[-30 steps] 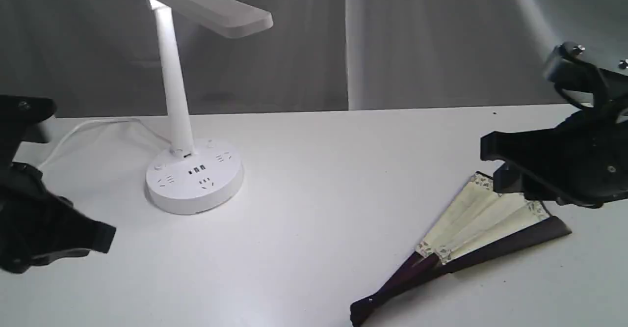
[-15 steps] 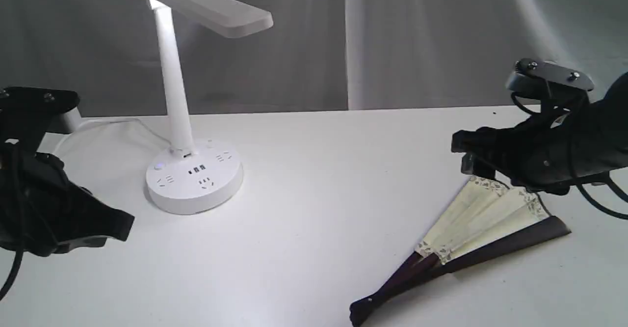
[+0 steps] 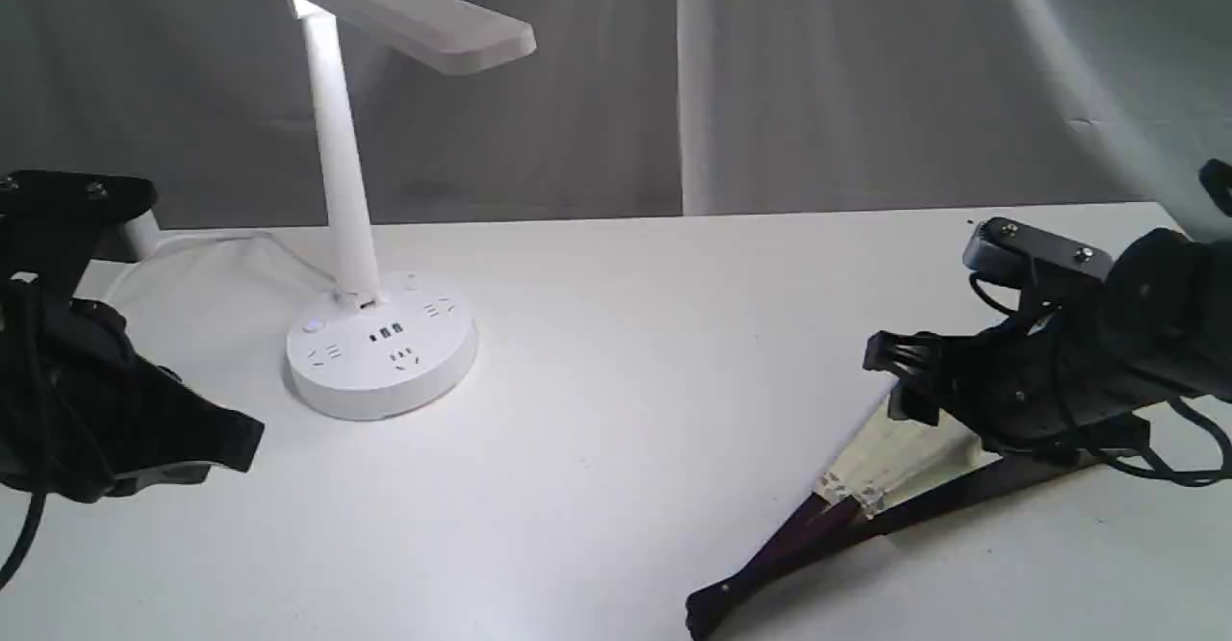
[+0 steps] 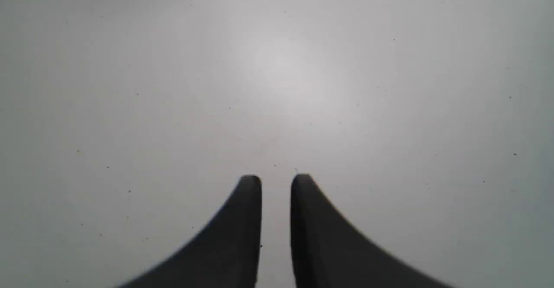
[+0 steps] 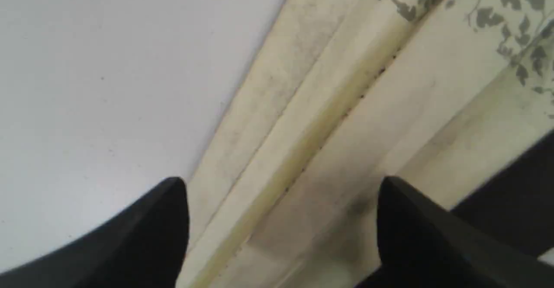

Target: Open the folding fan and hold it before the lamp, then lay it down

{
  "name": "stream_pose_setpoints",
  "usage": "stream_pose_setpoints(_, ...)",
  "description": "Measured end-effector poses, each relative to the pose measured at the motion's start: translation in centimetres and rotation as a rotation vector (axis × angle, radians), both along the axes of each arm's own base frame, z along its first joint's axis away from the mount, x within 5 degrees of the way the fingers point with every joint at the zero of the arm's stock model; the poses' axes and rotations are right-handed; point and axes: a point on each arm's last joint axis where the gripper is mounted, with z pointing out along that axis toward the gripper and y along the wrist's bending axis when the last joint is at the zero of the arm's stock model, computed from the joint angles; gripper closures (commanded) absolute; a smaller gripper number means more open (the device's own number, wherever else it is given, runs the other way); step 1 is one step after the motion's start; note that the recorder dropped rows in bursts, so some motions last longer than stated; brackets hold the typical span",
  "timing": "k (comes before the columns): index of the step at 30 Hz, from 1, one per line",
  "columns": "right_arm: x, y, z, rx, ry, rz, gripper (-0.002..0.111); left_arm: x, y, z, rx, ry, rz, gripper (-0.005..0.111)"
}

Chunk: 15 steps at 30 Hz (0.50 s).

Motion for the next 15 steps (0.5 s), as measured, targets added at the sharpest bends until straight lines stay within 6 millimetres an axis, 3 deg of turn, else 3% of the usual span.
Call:
stream_pose_setpoints(8, 0.3, -0.1, -1.3, -0.02, -0.002, -0.005, 0.046, 0.0, 0.0, 0.0, 0.0, 0.0, 0.0, 0.095)
stream_pose_setpoints(15, 0.4, -0.4, -1.6, -0.226, -0.046, 0.267, 0.046, 0.0, 0.0, 0.0, -0.002, 0.001, 0.003, 0.095)
